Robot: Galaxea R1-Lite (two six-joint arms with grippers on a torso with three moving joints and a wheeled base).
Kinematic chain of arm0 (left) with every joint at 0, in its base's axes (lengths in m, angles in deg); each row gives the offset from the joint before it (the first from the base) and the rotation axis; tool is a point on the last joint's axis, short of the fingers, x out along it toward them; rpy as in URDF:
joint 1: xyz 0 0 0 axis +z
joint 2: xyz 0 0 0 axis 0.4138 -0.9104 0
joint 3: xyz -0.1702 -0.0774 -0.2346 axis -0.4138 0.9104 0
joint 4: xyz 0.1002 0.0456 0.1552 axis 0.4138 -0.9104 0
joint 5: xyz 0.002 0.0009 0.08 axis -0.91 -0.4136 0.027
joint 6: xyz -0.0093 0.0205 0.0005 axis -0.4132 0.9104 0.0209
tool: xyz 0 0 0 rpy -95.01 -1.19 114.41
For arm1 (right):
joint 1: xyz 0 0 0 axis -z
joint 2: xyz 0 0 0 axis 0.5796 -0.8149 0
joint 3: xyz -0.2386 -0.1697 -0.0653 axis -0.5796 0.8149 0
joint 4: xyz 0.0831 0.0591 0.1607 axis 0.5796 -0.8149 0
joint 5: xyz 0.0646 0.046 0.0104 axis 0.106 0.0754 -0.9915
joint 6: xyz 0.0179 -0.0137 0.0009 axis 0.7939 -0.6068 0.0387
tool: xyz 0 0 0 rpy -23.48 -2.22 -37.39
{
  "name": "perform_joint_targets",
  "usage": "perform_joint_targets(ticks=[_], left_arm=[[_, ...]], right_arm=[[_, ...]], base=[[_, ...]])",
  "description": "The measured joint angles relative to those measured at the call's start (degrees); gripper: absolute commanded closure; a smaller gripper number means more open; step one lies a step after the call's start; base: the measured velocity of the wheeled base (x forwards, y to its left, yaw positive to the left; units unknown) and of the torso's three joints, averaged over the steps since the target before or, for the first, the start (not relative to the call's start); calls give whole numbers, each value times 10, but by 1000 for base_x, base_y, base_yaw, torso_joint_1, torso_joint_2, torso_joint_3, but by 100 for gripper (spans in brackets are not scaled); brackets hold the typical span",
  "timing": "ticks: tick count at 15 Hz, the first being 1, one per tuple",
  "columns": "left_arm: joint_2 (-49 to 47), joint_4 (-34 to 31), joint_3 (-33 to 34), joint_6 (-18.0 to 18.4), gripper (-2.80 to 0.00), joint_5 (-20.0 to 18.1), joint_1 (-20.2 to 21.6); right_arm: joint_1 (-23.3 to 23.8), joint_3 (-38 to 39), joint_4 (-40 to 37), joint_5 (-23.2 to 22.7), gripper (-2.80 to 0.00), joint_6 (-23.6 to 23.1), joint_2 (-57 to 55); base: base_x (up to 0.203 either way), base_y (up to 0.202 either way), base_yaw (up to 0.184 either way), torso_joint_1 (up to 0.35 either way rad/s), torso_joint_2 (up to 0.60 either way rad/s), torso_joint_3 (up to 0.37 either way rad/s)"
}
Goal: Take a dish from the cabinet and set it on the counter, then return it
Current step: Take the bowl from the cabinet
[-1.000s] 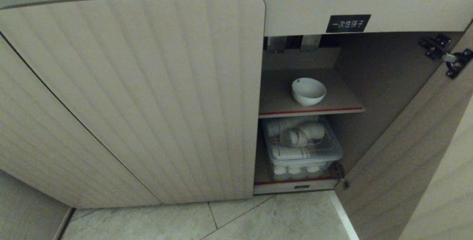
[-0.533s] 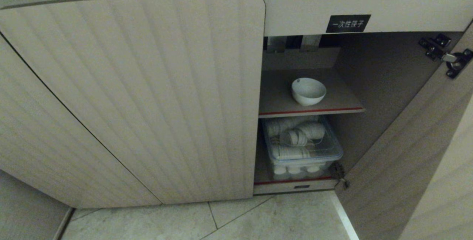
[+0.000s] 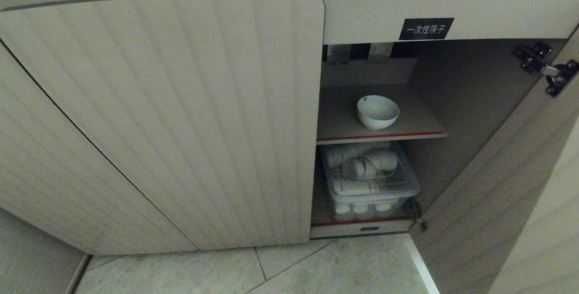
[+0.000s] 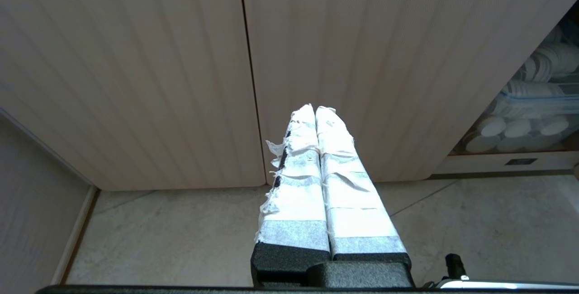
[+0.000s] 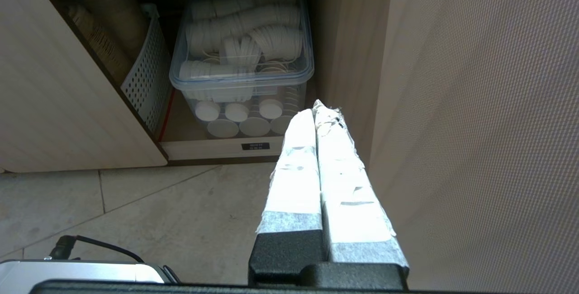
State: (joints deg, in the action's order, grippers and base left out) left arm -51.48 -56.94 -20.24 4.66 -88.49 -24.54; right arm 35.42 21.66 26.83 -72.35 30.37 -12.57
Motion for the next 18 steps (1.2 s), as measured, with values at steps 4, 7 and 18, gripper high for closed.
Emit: perform_joint_targets(ticks=[4, 7, 18], left_arm=[[0, 0, 0, 0, 0, 0, 0], [0, 0, 0, 0, 0, 0, 0], [0, 0, 0, 0, 0, 0, 0]], right_arm=[[0, 0, -1, 0, 0, 4, 0], [0, 0, -1, 0, 0, 3, 0], [-1, -31, -25, -19, 0, -63, -5]], base=[[0, 0, 0, 0, 0, 0], [0, 0, 0, 0, 0, 0], [0, 0, 0, 0, 0, 0]])
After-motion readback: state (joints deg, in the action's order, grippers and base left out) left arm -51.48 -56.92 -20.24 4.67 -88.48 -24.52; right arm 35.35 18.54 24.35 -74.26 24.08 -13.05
